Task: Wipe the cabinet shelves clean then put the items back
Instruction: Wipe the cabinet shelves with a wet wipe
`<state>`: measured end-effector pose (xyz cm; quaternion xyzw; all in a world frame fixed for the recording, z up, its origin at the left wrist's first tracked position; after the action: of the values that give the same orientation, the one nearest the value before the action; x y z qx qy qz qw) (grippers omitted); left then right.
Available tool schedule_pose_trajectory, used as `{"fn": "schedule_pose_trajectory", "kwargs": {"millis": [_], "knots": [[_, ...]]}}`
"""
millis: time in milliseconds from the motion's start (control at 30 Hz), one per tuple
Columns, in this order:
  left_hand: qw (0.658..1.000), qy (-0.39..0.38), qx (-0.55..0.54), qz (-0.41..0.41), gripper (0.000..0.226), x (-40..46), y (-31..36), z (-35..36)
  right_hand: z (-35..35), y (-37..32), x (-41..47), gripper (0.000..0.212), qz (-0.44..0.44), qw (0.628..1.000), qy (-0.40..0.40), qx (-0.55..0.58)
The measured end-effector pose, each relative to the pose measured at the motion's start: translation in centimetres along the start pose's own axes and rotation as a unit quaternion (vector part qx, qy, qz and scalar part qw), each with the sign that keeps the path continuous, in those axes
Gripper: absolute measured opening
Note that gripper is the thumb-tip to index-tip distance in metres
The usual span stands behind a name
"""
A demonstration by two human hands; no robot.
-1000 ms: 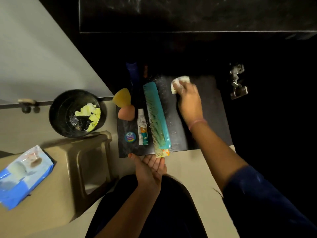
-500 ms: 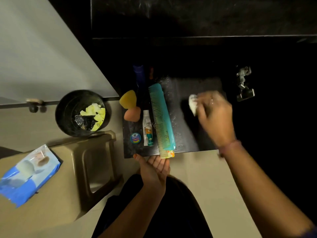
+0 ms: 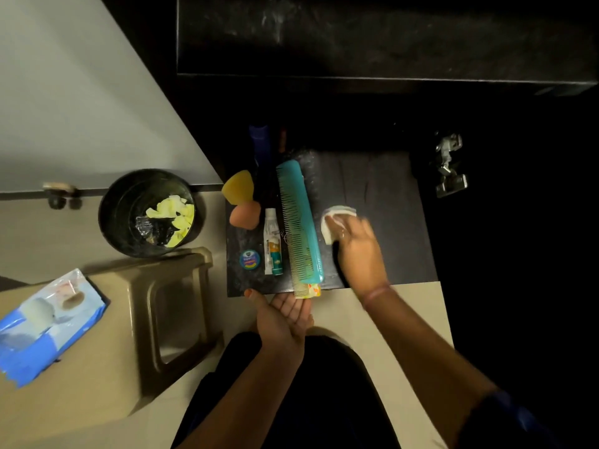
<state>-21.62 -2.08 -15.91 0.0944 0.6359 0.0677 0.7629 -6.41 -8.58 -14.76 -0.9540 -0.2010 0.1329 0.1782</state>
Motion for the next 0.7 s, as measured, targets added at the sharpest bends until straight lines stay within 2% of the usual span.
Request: {"fn": "schedule_pose_trajectory", "kwargs": {"millis": [67,167,233,300,400,433,500,567,700], "knots": [[1.0,0.0,-0.012,-0.002,0.076,0.0,0.0,0.1,0.1,1.5,-6.1,0.041,0.023,0.999,-0.044,-0.007],[1.0,0.003,-0.02,-0.001,0.083,-0.2,0.1,0.1,-1.2,2.0,-10.6,0.051,-0.004,0.997,-0.077,-0.028],[1.0,-0.002,-0.019,0.003,0.084,-0.2,0.2,0.2,-3.8,1.4,-9.4,0.042,0.009,0.998,-0.059,0.005],[1.0,-0.003,-0.023,0.006,0.084,-0.1,0.2,0.2,-6.7,0.4,-5.2,0.032,0.003,0.999,0.01,0.038],[1.0,-0.004,-0.03,0.006,0.083,-0.5,0.2,0.3,-8.6,-0.6,4.4,0.039,0.002,0.995,0.086,0.046],[0.999,-0.006,-0.033,0.004,0.083,-0.6,0.3,0.3,-8.0,-1.1,7.6,0.042,-0.004,0.997,0.074,0.022],[0.999,-0.006,-0.04,-0.001,0.079,-0.7,0.5,0.4,-5.1,-1.2,12.1,0.045,0.012,1.0,0.001,-0.023],[0.999,-0.006,-0.04,-0.007,0.075,-0.8,0.6,0.5,-2.3,-1.3,12.7,0.049,0.033,0.998,-0.025,-0.036],[0.999,-0.002,-0.032,-0.012,0.072,-0.6,0.4,0.3,0.1,-0.4,3.3,0.069,0.051,0.997,0.052,-0.023]]}}
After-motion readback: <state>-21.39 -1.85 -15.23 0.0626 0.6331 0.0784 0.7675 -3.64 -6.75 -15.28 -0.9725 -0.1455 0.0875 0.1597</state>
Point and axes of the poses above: each hand's wrist, its own x-axis towards the middle knuckle, its own z-axis out of the palm, y = z × x, the point moved 4 cm from there along x, towards the middle knuckle, and after that the axes turned 6 degrees about z, right-handed, at the moved point
